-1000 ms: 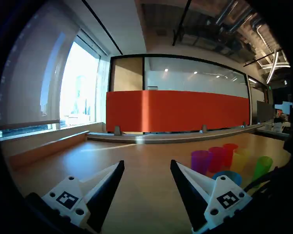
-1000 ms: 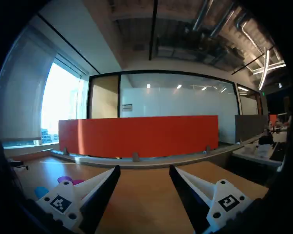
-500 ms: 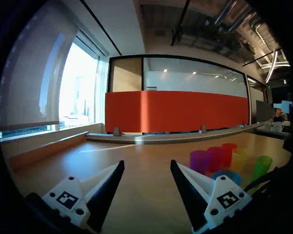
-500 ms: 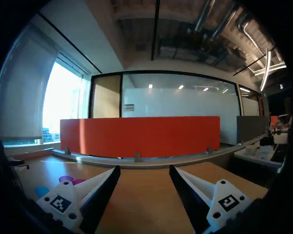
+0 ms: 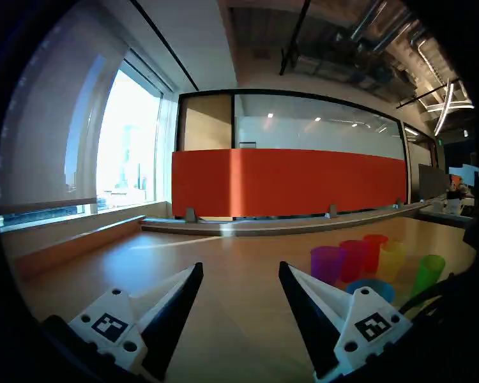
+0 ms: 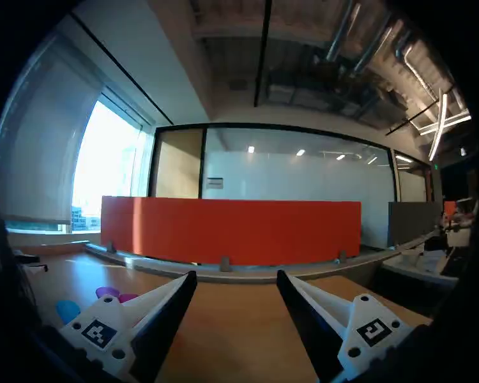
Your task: Pour water
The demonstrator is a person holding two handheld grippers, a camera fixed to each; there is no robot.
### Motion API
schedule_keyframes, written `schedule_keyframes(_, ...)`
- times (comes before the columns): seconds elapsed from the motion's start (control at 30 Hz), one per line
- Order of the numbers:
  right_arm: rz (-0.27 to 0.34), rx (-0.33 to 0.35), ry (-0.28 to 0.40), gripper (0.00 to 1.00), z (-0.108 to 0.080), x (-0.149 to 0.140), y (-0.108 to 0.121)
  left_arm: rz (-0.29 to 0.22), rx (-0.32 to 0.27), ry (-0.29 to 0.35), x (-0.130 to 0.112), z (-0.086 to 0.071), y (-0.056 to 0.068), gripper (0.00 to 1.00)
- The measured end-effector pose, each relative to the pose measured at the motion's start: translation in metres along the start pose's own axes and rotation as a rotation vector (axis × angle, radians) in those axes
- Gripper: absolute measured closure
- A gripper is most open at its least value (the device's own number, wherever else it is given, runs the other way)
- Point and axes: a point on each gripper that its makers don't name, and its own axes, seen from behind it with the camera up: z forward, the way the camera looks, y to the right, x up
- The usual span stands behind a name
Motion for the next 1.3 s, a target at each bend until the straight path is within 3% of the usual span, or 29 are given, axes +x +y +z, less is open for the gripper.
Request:
schedule_keyframes(0.4,0.040,-0.011,-0.010,0.03,0.001,-0.033,0.002,0.000,0.000,0.000,0.000,0.000,0.000,0.13)
schedule_keyframes(1.3,0.060,-0.027,-0.079,0.03,-0.001,-0.101,0.025,0.000,0.000,0.000,0.000,0.001,0.000,0.13)
